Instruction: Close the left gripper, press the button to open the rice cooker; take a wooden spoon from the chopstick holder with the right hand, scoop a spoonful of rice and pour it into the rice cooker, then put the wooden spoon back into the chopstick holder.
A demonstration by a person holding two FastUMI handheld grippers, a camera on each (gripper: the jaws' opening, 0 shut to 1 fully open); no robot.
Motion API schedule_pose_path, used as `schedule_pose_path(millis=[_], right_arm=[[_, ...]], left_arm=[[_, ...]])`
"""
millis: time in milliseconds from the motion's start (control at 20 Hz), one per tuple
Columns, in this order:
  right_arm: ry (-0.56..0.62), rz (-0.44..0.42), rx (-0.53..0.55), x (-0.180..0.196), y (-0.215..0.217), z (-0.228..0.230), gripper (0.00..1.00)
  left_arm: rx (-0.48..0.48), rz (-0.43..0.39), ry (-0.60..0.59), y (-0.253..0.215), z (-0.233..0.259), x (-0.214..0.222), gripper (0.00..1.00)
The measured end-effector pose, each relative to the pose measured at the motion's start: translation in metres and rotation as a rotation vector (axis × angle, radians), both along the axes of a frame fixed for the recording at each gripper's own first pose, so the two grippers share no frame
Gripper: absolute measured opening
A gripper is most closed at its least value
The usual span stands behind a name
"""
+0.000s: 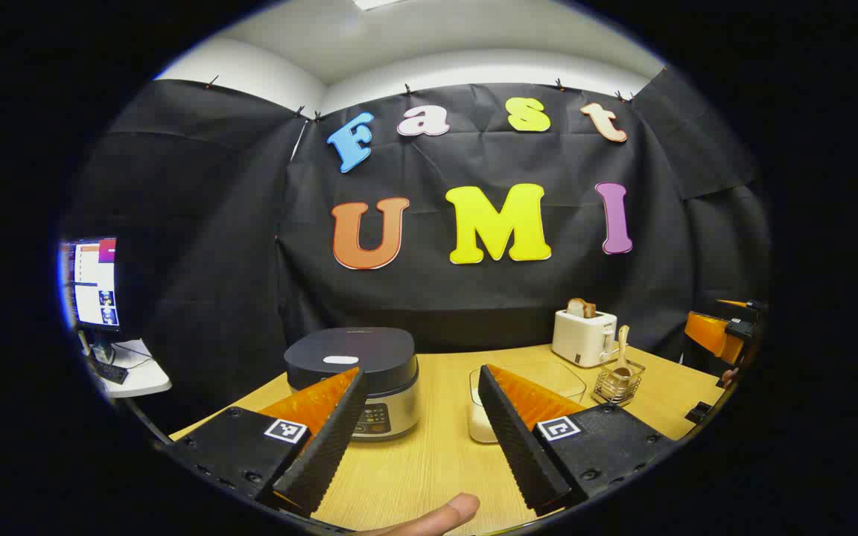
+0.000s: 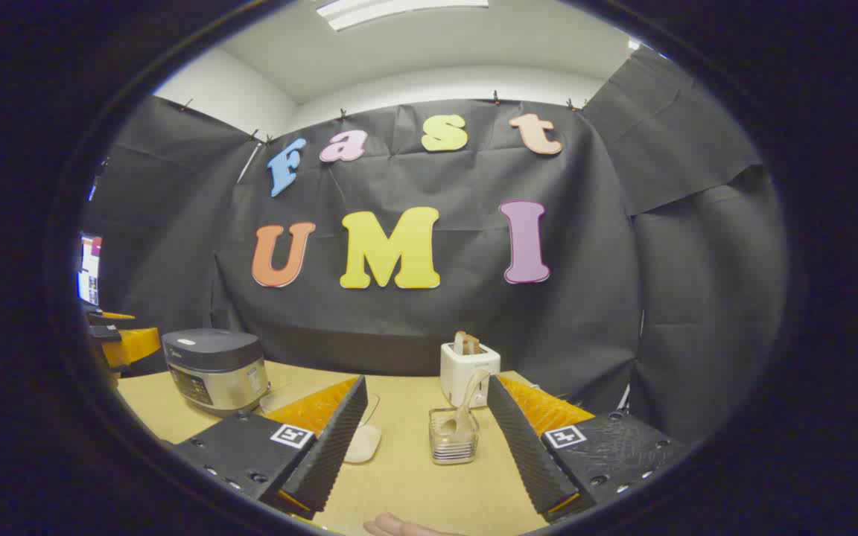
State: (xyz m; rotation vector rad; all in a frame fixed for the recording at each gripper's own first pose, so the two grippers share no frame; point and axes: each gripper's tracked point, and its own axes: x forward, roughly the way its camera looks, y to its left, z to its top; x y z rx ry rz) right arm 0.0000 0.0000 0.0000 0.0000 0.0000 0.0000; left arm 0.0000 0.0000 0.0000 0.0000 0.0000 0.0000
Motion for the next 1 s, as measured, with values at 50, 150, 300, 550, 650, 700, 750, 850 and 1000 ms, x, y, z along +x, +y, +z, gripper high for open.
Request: schedule_pose_path(millis=[50, 150, 300, 550, 650, 700, 750, 850, 1000], right_arm=[[0.0, 0.001, -0.006, -0.001, 0.0, 0.002, 0.96], [0.0, -0.001, -0.013, 0.0, -0.002, 0.001, 0.95], [0.01, 0.012, -0.01, -0.001, -0.001, -0.002, 0.96], [0.031, 0.01, -0.014, 0.005, -0.006, -0.009, 0.96], [0.027, 0.003, -0.012, 0.006, -0.013, -0.007, 0.96], [0.026, -0.005, -0.005, 0.007, -0.017, -0.007, 0.96], [0.028, -0.01, 0.003, 0.008, -0.021, -0.007, 0.96], [0.035, -0.013, 0.019, 0.009, -0.025, -0.006, 0.96], [0.013, -0.031, 0.025, 0.004, -0.037, 0.003, 0.96]], left_arm=[[-0.008, 0.01, 0.006, 0.003, 0.0, 0.002, 0.96], [-0.016, 0.013, 0.012, 0.004, -0.002, 0.003, 0.96], [-0.008, 0.02, 0.006, 0.003, 0.0, 0.001, 0.96], [0.006, 0.033, 0.003, 0.003, -0.002, 0.007, 0.96], [0.003, 0.066, 0.003, 0.015, 0.0, 0.015, 0.96], [0.015, 0.088, 0.009, 0.023, 0.002, 0.021, 0.96], [0.03, 0.111, 0.025, 0.032, 0.004, 0.029, 0.96], [0.05, 0.121, 0.051, 0.041, 0.012, 0.046, 0.87], [0.065, 0.113, 0.151, 0.062, 0.013, 0.089, 0.55]])
